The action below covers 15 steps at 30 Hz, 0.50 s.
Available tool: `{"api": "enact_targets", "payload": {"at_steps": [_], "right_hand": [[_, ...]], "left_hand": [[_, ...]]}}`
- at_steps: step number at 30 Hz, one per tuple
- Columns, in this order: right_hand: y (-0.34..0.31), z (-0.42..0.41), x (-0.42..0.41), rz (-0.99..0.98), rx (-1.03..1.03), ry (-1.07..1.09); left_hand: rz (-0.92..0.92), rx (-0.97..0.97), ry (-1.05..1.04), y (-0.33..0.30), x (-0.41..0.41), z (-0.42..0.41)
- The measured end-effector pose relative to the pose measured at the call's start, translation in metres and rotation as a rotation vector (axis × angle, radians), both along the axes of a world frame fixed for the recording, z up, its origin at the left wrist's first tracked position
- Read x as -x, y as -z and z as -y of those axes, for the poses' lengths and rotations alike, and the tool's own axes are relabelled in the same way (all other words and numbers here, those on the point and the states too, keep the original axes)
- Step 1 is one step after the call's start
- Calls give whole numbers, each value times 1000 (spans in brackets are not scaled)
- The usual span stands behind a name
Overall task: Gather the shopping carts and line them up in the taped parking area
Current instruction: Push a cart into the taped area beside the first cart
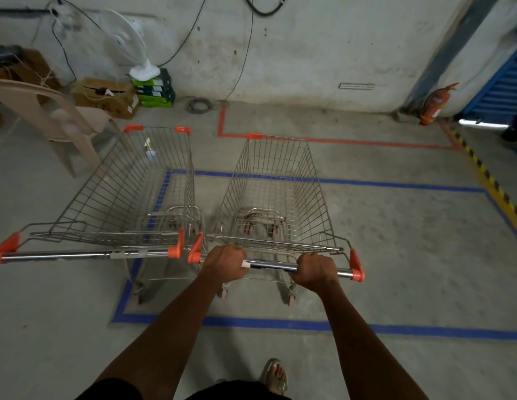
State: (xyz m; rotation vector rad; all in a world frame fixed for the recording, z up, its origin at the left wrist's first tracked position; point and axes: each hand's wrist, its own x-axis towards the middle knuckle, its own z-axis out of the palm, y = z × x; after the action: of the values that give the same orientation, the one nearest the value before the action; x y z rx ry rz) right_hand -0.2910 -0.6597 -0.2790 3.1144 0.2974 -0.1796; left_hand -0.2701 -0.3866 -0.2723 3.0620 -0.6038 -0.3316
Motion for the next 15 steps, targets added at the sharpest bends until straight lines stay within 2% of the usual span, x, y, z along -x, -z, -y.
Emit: {"api": "enact_targets", "payload": {"at_steps": [7,12,15], "right_hand": [[-6,1,-2,-97,-16,-31],[-21,-1,-9,1,-32,-198],[-37,-35,-14,105,-73,-284]], "left_hand": [[-66,44,27,-5,1,-5],[9,185,79,-14,7,-13],[50,211,29,-28,18,-25]]}}
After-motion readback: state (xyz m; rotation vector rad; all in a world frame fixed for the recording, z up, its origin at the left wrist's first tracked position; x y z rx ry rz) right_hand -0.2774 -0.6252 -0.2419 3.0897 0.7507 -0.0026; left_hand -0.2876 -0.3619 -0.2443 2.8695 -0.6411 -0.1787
